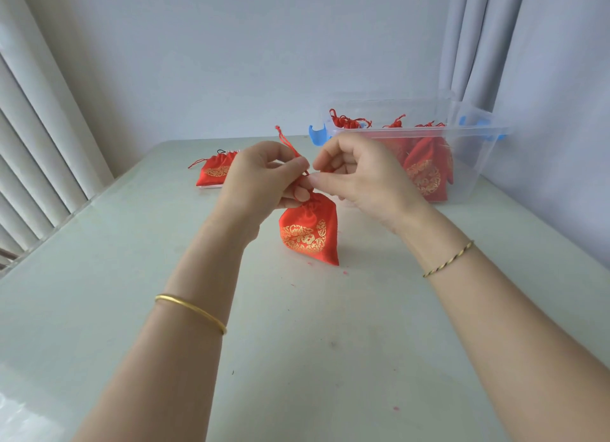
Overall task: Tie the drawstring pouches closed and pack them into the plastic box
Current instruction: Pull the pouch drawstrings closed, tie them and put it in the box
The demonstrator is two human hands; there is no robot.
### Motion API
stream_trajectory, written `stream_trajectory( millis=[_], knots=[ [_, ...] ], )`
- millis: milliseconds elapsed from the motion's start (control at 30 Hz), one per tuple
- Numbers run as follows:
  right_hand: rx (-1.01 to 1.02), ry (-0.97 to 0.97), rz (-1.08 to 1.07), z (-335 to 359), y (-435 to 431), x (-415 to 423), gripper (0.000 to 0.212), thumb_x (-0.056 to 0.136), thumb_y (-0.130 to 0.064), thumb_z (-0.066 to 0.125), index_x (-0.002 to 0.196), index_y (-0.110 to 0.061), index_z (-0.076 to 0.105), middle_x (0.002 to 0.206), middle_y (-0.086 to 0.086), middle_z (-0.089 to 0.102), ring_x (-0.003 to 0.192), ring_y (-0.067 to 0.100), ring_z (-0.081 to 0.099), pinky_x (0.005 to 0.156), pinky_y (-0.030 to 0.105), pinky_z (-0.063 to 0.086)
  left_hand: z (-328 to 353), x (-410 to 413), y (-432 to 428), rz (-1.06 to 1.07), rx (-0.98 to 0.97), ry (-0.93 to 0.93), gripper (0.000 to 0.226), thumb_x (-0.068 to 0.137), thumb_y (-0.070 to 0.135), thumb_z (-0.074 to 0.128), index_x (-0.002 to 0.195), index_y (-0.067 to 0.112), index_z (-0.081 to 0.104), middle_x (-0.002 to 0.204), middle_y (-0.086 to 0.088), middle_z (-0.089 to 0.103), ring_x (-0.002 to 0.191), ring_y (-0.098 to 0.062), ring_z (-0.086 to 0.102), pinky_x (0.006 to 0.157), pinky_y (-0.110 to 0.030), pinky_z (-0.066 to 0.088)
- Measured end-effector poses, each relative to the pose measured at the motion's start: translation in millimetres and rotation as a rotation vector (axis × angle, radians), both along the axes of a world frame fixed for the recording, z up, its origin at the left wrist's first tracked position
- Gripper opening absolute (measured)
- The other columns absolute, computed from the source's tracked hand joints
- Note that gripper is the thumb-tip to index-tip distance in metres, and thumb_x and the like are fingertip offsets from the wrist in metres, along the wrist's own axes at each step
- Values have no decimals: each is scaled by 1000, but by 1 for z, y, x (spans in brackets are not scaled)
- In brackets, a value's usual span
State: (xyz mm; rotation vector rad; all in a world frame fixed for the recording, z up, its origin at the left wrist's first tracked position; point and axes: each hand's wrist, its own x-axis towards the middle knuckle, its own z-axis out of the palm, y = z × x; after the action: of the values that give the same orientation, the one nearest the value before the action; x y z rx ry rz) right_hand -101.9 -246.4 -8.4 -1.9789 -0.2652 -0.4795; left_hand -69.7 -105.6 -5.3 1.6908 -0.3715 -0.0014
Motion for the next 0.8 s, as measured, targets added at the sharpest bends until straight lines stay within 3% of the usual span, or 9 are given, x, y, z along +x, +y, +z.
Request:
stream_trajectory(
  millis=[67,200,333,433,533,600,700,800],
  knots=[
    [-53,-56,-22,-3,3,2,19,75,-8,74,76,-18,58,68,-4,56,61,8,49,60,22,45,0,0,0,25,10,-16,11,89,8,58,79,5,60,53,-2,62,44,-7,59,54,-23,55],
    [-158,-132,-79,-4,5,2,10,75,-6,72,80,-12,65,59,-15,46,47,-1,43,52,9,34,1,0,-1,60,11,-32,8,87,6,60,81,1,60,47,2,61,44,-7,61,53,-25,57],
    [-340,-251,-114,-5,7,2,6,79,-6,68,84,-6,69,70,-17,42,57,-4,49,59,8,36,1,0,-1,87,-9,-39,11,85,3,60,74,2,60,47,2,62,45,-9,63,56,-28,58],
    [-377,-228,-143,-5,11,4,6,83,-8,62,84,-8,68,73,-16,46,58,-2,48,61,11,38,2,1,0,128,-41,-64,10,85,2,59,75,6,60,54,-2,63,48,-11,64,59,-28,59],
    [-163,-93,-139,-5,9,6,14,84,-4,60,72,-10,65,51,-17,49,44,-4,46,50,9,33,4,4,3,257,-61,-128,9,84,6,57,91,12,57,70,-1,67,69,-18,68,70,-32,56],
    [91,50,-116,-6,4,8,25,84,-3,59,62,-14,61,39,-15,42,35,1,36,43,10,27,8,5,8,324,-30,-206,15,81,7,58,87,21,55,79,6,66,81,-15,66,74,-32,52],
    [440,232,-79,-8,-1,12,33,84,-3,58,54,-13,53,50,-3,33,37,5,23,38,17,20,16,-4,9,202,87,-330,25,77,1,57,73,26,58,88,11,64,85,-3,61,73,-23,47],
    [675,342,-7,-5,0,11,31,87,0,56,59,-8,45,55,4,31,34,5,22,36,17,19,15,-10,0,126,319,-458,20,76,10,64,77,30,66,97,12,54,95,-5,55,82,-21,43]
  ],
)
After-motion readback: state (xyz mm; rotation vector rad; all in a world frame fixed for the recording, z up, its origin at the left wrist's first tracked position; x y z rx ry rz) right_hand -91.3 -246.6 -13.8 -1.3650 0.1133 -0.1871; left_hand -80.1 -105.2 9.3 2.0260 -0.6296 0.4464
